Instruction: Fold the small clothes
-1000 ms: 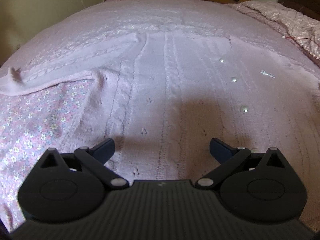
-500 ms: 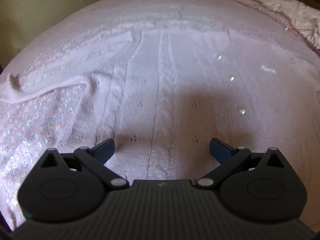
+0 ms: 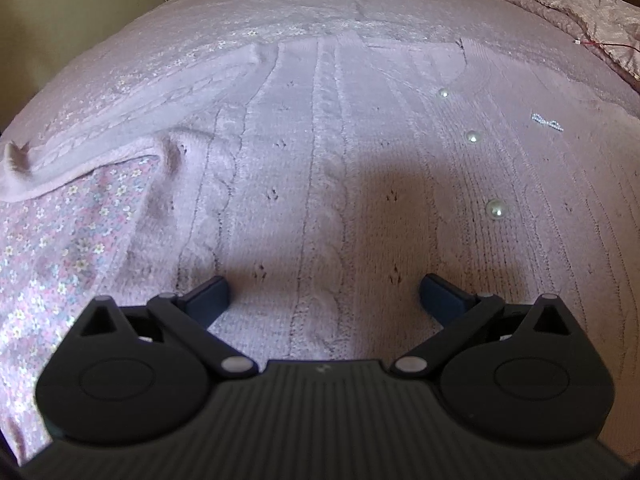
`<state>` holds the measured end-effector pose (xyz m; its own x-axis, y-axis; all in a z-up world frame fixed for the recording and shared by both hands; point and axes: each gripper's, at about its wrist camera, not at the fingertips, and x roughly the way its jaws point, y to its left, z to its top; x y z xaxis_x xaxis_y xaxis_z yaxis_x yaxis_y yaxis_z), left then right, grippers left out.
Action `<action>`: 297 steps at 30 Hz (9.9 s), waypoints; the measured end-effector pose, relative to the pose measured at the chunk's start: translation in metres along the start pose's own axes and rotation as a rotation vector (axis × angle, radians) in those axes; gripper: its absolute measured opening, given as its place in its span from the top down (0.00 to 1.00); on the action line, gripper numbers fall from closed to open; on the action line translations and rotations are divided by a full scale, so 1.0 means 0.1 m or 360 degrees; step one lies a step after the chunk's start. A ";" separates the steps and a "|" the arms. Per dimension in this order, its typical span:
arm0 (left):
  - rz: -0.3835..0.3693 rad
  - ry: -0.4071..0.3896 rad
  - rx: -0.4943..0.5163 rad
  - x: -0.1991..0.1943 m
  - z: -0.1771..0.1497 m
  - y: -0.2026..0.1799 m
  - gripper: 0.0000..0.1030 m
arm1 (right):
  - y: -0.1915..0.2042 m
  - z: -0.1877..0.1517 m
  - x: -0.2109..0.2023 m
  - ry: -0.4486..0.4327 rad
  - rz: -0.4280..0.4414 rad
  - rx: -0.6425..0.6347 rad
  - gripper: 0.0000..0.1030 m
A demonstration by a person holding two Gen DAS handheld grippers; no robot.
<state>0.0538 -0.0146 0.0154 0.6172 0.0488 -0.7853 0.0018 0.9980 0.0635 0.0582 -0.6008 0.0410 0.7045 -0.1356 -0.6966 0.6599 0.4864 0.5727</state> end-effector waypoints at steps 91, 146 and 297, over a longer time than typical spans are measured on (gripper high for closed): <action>0.0137 -0.0223 -0.0405 -0.37 -0.05 1.61 0.01 | 3.29 -4.81 0.18 0.1087 0.1001 -0.0517 0.66; 0.0365 -0.0460 -0.1130 0.18 0.64 3.58 0.82 | 1.60 -4.08 -0.92 0.0014 0.0383 -0.1448 0.16; -0.0175 -0.0081 -0.0283 0.04 0.18 0.97 0.47 | 3.60 -4.77 -0.45 0.0193 0.0596 -0.2172 0.45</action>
<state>0.0706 0.0813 0.0295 0.6598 -0.0582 -0.7492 -0.0649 0.9889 -0.1340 0.1400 -0.0084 0.0722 0.7063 0.2247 -0.6713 -0.3727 0.9242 -0.0828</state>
